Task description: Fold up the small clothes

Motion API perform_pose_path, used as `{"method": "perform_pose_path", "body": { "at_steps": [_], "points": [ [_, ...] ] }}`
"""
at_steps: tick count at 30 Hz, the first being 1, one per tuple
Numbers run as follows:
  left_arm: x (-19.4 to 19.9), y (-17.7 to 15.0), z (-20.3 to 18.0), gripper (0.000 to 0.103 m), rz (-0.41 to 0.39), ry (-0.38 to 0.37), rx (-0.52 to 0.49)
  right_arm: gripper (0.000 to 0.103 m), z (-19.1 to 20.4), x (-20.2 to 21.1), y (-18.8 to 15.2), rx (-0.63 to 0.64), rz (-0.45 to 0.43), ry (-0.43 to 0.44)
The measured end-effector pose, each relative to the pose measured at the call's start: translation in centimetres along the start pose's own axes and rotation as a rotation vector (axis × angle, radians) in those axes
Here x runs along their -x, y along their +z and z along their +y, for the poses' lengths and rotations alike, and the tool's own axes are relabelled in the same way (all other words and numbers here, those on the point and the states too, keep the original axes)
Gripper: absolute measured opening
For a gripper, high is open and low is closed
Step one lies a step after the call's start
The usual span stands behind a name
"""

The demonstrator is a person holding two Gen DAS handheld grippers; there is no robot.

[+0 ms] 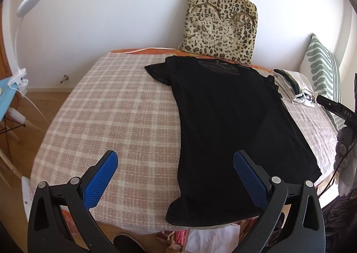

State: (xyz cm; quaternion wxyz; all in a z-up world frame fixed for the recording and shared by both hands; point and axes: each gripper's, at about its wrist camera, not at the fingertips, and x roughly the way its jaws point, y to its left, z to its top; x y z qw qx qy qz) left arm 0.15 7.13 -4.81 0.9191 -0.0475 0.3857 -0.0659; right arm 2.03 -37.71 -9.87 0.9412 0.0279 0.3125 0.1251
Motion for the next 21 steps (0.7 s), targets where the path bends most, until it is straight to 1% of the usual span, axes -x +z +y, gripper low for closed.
{"method": "perform_pose_path", "body": {
  "at_steps": [2,4,6,9,11,13,15,17,19,21],
  "points": [
    [-0.3,-0.6,0.1,0.102,0.017,-0.017,-0.007,0.103,1.4,-0.8,1.2,0.035,0.014,0.038],
    [-0.8,-1.0,0.3,0.102,0.036,-0.054,0.002,0.103,3.0,-1.5,2.6,0.078,0.005,0.046],
    [-1.5,-1.5,0.8,0.1,0.068,-0.092,0.027,0.103,4.9,-2.2,4.0,0.109,0.003,0.057],
    [-2.3,-2.2,1.5,0.096,0.121,-0.162,0.078,0.103,7.7,-3.6,5.9,0.146,0.023,0.103],
    [-2.7,-2.6,1.7,0.094,0.139,-0.198,0.103,0.103,9.7,-4.8,7.0,0.173,0.037,0.125],
    [-3.0,-3.0,1.7,0.091,0.154,-0.205,0.104,0.103,11.7,-5.9,7.9,0.194,0.051,0.145],
    [-3.4,-3.3,2.0,0.091,0.175,-0.206,0.125,0.103,13.6,-7.2,8.8,0.21,0.071,0.166],
    [-3.6,-3.5,2.5,0.091,0.193,-0.229,0.165,0.103,15.5,-8.6,9.7,0.218,0.096,0.19],
    [-3.8,-3.7,3.0,0.091,0.2,-0.242,0.196,0.103,17.3,-10.4,10.6,0.221,0.124,0.211],
    [-4.0,-3.8,3.2,0.089,0.2,-0.236,0.202,0.103,18.9,-12.3,11.2,0.216,0.159,0.221]
  ]
}}
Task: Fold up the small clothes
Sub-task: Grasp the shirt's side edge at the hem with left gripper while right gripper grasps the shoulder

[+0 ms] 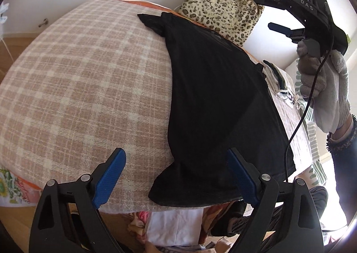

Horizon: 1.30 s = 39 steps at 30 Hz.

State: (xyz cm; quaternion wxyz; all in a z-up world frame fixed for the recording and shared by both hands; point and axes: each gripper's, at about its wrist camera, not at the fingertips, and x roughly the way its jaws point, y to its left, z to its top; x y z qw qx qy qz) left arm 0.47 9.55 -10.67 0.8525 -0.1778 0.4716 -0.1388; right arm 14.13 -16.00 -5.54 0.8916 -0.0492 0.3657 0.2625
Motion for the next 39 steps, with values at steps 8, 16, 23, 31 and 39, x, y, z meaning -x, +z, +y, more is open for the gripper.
{"method": "perform_pose_path", "body": {
  "at_steps": [8,16,23,31,39],
  "points": [
    [-1.0,0.1,0.2,0.077,0.012,-0.024,0.002,0.091,2.8,-8.8,3.5,0.004,0.121,0.033],
    [-2.4,-0.2,-0.2,0.066,0.061,-0.043,-0.027,0.071,5.3,-17.6,5.2,-0.03,0.235,0.065],
    [-2.7,-0.3,-0.4,0.046,0.081,-0.073,-0.037,0.066,6.5,-23.0,5.4,-0.017,0.26,0.017],
    [-3.1,0.0,0.1,0.034,0.101,-0.119,0.012,0.066,7.5,-26.8,5.6,0.012,0.285,-0.026],
    [-3.5,0.1,-0.2,0.024,0.106,-0.123,0.02,0.05,7.1,-28.8,5.5,0.058,0.322,-0.126]
  ]
}}
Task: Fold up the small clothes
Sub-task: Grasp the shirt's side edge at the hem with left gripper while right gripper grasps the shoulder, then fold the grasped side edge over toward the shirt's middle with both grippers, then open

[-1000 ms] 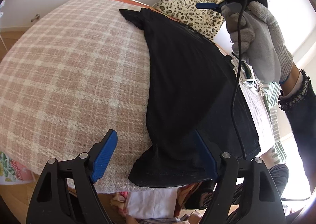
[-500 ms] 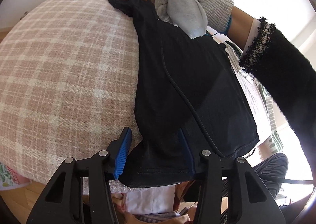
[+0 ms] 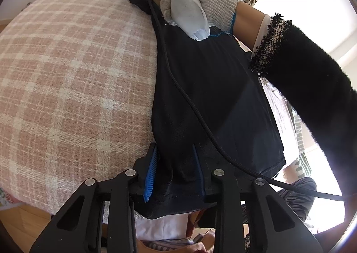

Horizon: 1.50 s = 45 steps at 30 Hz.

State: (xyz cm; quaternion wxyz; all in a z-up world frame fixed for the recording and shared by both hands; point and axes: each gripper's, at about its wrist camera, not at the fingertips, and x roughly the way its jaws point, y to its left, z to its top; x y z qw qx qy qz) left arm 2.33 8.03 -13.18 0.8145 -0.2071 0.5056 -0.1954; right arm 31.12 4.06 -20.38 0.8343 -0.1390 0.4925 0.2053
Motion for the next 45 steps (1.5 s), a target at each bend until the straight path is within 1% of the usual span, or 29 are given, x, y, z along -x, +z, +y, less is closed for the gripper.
{"method": "perform_pose_path", "body": {
  "at_steps": [1,2,3,4,5,6,8,9,12,17,20,22,23,24,25,26,27,29,31,33,36,37,39,40,41,42,43,45],
  "points": [
    [-0.1,0.0,0.0,0.023,0.001,0.0,0.001,0.042,-0.1,-0.2,0.0,0.006,0.003,-0.012],
    [-0.2,0.0,-0.1,0.021,0.002,0.003,0.0,0.041,-0.1,-0.1,-0.1,0.016,-0.006,-0.015],
    [-0.2,-0.1,-0.2,0.019,0.003,0.002,-0.002,0.032,-0.1,0.0,-0.1,0.025,-0.009,-0.015],
    [-0.3,-0.1,-0.3,0.018,0.006,0.003,-0.007,0.018,0.0,0.0,-0.1,0.036,-0.013,-0.017],
    [-0.5,-0.2,-0.5,0.016,0.01,0.005,-0.011,0.011,0.0,0.1,-0.2,0.047,-0.016,-0.032],
    [-0.7,-0.3,-0.6,0.016,0.011,0.008,-0.012,0.006,0.0,0.2,-0.2,0.054,-0.019,-0.046],
    [-0.8,-0.3,-0.7,0.014,0.011,-0.004,-0.001,0.004,-0.3,0.4,-0.3,0.049,-0.03,-0.055],
    [-0.8,-0.3,-0.6,0.011,0.013,-0.013,0.009,0.003,-0.5,0.6,-0.3,0.042,-0.037,-0.055],
    [-1.0,-0.3,-0.9,0.009,0.011,-0.032,0.024,0.002,-1.6,1.7,-0.1,0.017,-0.071,-0.063],
    [-0.9,-0.5,-2.6,0.007,-0.007,-0.022,-0.033,0.002,-4.6,4.3,0.3,-0.046,-0.128,-0.053],
    [-1.1,-0.6,-3.3,0.007,-0.01,-0.013,-0.055,0.002,-6.0,5.3,0.5,-0.083,-0.143,-0.008],
    [-1.5,-0.7,-3.7,0.007,-0.01,0.002,-0.065,0.002,-5.9,5.1,0.7,-0.093,-0.121,0.047],
    [-1.6,-0.8,-3.7,0.007,-0.011,0.007,-0.065,0.003,-5.6,4.8,0.8,-0.097,-0.1,0.084],
    [-1.7,-0.8,-3.7,0.007,-0.011,0.009,-0.061,0.011,-5.2,4.4,0.7,-0.095,-0.074,0.121],
    [-2.2,-0.8,-4.0,0.007,-0.01,0.013,-0.056,0.03,-4.7,3.9,0.9,-0.088,-0.054,0.147],
    [-2.3,-0.8,-4.0,0.007,-0.009,0.013,-0.05,0.044,-3.9,3.6,0.7,-0.077,-0.047,0.156],
    [-2.2,-1.0,-3.9,0.007,-0.008,0.011,-0.044,0.064,-3.0,3.4,0.7,-0.06,-0.056,0.152],
    [-2.5,-0.9,-3.9,0.007,-0.005,0.006,-0.036,0.066,-1.3,2.8,0.9,-0.013,-0.065,0.12],
    [-2.5,-0.9,-4.0,0.007,-0.004,0.005,-0.036,0.066,-0.4,1.8,1.2,-0.006,-0.045,0.117],
    [-2.6,-0.8,-3.8,0.007,0.0,0.001,-0.035,0.066,0.2,0.9,1.7,-0.01,-0.029,0.119],
    [-2.6,-1.0,-3.5,0.007,0.004,-0.004,-0.029,0.066,0.7,-0.8,1.9,-0.008,0.011,0.066],
    [-2.5,-0.6,-2.6,0.007,0.006,-0.005,-0.028,0.066,0.6,-1.4,1.7,-0.013,0.031,0.063],
    [-2.4,-0.4,-2.4,0.007,0.007,-0.01,-0.022,0.066,0.8,-1.6,1.5,0.012,0.015,0.045],
    [-2.2,-0.3,-2.2,0.007,0.007,-0.01,-0.022,0.063,0.9,-1.6,1.4,0.031,0.006,0.032],
    [-2.2,-0.3,-2.3,0.007,0.007,-0.008,-0.023,0.058,1.1,-1.6,1.2,0.051,0.0,0.0],
    [-2.2,-0.3,-2.2,0.007,0.007,-0.007,-0.025,0.049,1.2,-1.5,1.1,0.068,-0.009,-0.016],
    [-2.2,-0.3,-2.2,0.007,0.008,-0.004,-0.028,0.032,1.1,-1.3,1.1,0.074,-0.008,-0.007],
    [-1.9,-0.1,-2.2,0.007,0.007,-0.003,-0.03,0.005,0.7,-1.1,1.3,0.07,0.0,-0.036]
  ]
}}
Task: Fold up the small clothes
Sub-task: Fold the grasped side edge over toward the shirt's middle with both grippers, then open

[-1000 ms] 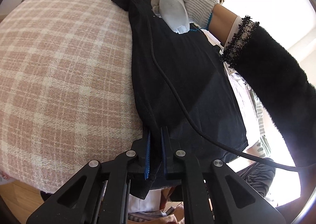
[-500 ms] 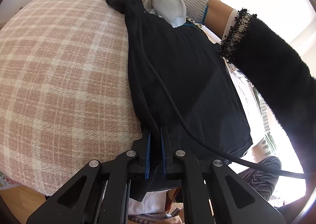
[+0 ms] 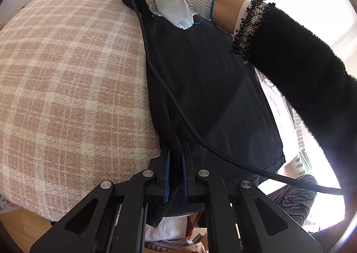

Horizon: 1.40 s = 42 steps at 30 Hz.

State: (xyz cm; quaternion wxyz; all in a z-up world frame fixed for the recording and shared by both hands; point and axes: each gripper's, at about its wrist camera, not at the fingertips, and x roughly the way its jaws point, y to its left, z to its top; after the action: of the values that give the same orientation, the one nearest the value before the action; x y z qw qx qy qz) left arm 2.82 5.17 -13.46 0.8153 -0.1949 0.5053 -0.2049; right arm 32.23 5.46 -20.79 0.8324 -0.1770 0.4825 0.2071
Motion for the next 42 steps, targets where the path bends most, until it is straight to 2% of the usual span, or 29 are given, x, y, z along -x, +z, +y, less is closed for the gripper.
{"method": "perform_pose_path", "body": {
  "at_steps": [2,8,14,22,34,42],
  "points": [
    [-0.1,0.0,-0.4,0.007,-0.003,0.002,-0.009,0.004,-1.2,0.3,0.1,-0.048,0.003,0.015],
    [0.2,-0.2,-2.0,0.006,-0.021,0.001,-0.064,0.004,-5.1,3.6,-0.1,-0.123,-0.064,0.026],
    [-0.1,-0.6,-2.9,0.006,-0.016,-0.023,-0.078,0.004,-9.8,6.9,-0.6,-0.172,-0.107,-0.005],
    [-0.6,-0.5,-5.7,0.006,-0.018,-0.049,-0.158,0.004,-14.3,9.0,-2.5,-0.223,-0.13,-0.052],
    [-2.8,-0.7,-8.2,0.006,0.032,-0.075,-0.22,0.004,-19.6,9.1,-5.8,-0.259,-0.108,-0.176],
    [-4.3,-0.6,-9.7,0.006,0.062,-0.129,-0.221,0.004,-21.2,8.3,-6.4,-0.28,-0.104,-0.202]
  ]
}}
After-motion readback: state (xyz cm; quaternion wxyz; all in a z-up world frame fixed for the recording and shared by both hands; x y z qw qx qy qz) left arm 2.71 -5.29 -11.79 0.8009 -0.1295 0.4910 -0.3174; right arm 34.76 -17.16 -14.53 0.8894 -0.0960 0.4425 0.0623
